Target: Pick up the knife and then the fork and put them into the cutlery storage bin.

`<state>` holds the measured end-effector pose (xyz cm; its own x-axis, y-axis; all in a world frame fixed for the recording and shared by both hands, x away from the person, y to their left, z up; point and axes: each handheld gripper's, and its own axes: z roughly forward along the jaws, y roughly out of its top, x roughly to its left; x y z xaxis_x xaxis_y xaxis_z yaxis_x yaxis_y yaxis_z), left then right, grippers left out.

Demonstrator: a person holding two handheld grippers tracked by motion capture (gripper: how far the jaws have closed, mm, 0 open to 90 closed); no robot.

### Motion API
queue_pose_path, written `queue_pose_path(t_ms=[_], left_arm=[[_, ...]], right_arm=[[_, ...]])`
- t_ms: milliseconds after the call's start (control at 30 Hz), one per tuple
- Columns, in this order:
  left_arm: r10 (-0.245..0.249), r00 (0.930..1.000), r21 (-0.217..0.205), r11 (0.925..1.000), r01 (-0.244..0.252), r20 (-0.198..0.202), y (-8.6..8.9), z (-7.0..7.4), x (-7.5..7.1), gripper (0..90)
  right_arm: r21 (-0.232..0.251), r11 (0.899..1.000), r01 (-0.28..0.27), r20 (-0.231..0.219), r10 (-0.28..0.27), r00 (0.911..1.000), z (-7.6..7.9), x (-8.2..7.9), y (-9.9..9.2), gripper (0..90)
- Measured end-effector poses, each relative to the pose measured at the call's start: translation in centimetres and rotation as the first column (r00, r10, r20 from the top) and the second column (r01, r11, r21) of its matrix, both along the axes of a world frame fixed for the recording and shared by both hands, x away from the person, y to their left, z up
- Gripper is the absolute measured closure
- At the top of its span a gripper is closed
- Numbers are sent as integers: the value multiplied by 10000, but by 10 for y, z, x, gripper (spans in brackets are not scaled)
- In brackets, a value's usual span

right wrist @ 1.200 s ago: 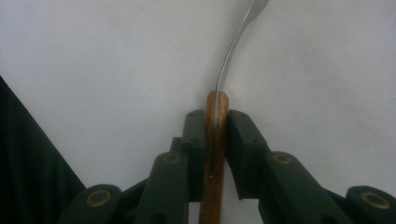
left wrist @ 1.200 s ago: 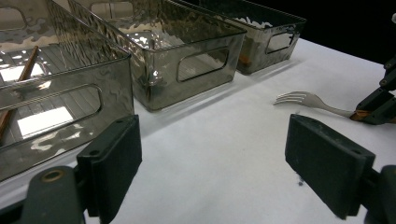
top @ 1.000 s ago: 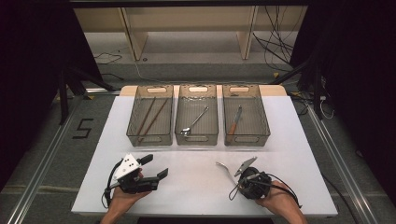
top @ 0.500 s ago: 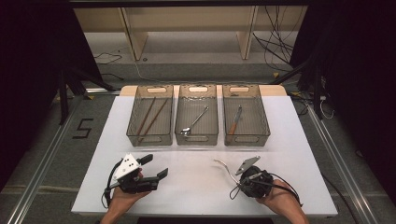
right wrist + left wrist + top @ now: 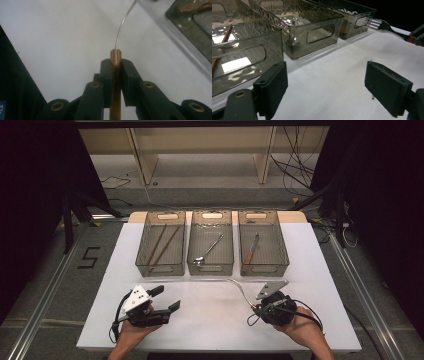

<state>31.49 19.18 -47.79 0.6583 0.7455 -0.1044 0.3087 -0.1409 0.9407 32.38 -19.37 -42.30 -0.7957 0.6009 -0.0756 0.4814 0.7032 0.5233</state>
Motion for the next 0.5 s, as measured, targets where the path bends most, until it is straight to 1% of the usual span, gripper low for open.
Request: queue_pose_path(t_ms=[300, 433, 500], left_arm=[[128, 9999, -5, 9999, -128, -4, 1, -1, 1, 184], [143, 9999, -24, 9999, -143, 15, 2, -1, 1, 184], [137, 9999, -53, 9999, -137, 12, 2, -1, 1, 184]], right_arm=[[297, 9995, 133, 362, -144, 9992, 15, 13, 5, 810], [523, 9985, 171, 567, -201, 9982, 23, 23, 9, 810], [644, 9974, 317, 591, -355, 9976, 28, 30, 11, 810]])
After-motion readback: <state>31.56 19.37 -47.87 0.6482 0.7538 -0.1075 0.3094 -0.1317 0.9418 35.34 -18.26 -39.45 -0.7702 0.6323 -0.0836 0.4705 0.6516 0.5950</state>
